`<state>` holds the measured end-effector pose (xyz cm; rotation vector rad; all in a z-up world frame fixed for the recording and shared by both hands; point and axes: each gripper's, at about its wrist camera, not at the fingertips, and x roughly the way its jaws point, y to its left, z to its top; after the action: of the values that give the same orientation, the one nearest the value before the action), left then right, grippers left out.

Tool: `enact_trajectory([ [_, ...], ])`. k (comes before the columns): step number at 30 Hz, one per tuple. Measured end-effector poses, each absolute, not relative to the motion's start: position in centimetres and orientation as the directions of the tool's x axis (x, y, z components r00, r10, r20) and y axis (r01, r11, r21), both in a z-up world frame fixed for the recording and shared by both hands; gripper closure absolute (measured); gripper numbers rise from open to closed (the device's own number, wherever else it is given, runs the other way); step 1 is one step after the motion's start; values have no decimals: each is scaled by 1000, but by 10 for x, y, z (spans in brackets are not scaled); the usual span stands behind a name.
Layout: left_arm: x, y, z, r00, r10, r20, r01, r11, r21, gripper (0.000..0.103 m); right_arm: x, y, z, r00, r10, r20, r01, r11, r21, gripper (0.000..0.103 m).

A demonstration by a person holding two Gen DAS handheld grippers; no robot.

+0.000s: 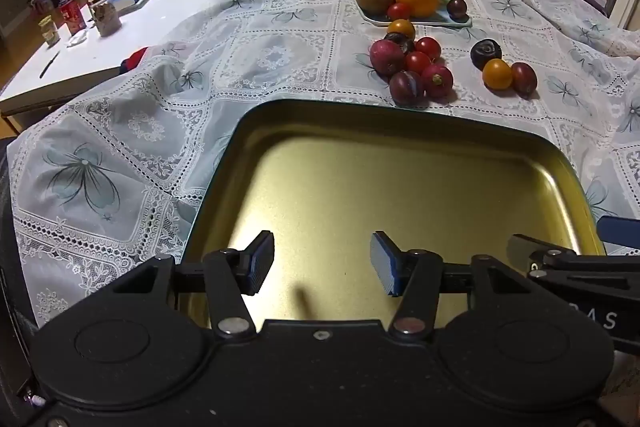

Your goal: Organize fruits

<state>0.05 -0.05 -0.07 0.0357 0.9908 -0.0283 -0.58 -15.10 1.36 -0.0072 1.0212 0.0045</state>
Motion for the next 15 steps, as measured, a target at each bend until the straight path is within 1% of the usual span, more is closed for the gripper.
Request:
enact_trajectory([
  [3, -1, 5, -3, 548, -28, -836, 36, 999, -9, 44, -3, -150, 17, 513, 5, -858, -11, 1000, -1, 12],
  [12, 1, 4, -5, 530, -27, -848, 25, 1000, -16, 44, -10, -156, 2, 495, 13, -869, -18, 1000, 5, 12],
  [15, 0, 4, -5, 527, -28, -849, 22, 1000, -19, 44, -4, -151, 5, 475, 7, -880, -19, 1000, -2, 12],
])
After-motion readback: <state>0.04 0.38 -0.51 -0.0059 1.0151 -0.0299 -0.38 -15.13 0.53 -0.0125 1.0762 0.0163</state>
